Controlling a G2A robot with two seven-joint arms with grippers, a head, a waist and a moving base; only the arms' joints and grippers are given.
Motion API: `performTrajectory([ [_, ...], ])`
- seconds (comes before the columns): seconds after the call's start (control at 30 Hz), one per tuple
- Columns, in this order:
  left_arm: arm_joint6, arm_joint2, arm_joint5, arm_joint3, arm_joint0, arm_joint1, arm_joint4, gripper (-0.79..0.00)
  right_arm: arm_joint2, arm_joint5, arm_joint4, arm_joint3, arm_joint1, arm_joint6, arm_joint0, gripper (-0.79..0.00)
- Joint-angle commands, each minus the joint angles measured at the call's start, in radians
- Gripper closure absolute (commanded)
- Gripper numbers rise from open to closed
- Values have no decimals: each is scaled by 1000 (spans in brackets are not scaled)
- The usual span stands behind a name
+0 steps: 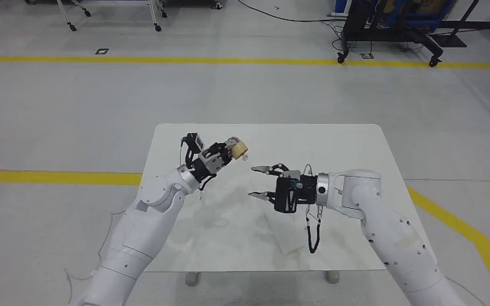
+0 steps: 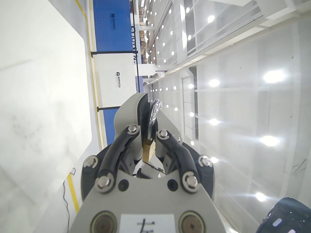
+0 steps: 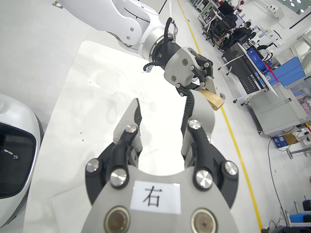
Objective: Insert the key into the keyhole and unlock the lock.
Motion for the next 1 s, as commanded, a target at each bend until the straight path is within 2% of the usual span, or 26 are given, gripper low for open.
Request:
performTrajectory([
  [0.0,21,-1,3,-3,6,-3,-14,0,1,9,0,0,0,2,-1,-785],
  [0.07,36,-3,10,-6,8,-4,-17,0,-5,116,-57,-45,-3,42,-13,-785],
  [0.1,43,-4,10,-7,10,-5,-17,0,-13,176,-101,-70,-4,70,-26,-610],
  [0.17,56,-7,17,-7,13,-6,-14,0,-41,267,-192,-116,-7,123,-47,-391],
  [0.33,68,-13,57,-13,16,-6,-3,0,-101,401,-321,-167,-17,256,-65,-268],
  [0.5,68,-16,70,-21,20,-6,20,0,-150,454,-349,-166,-30,326,-52,-249],
  [0.97,71,-26,82,-29,25,-7,61,0,-243,489,-391,-117,-65,432,40,-228],
])
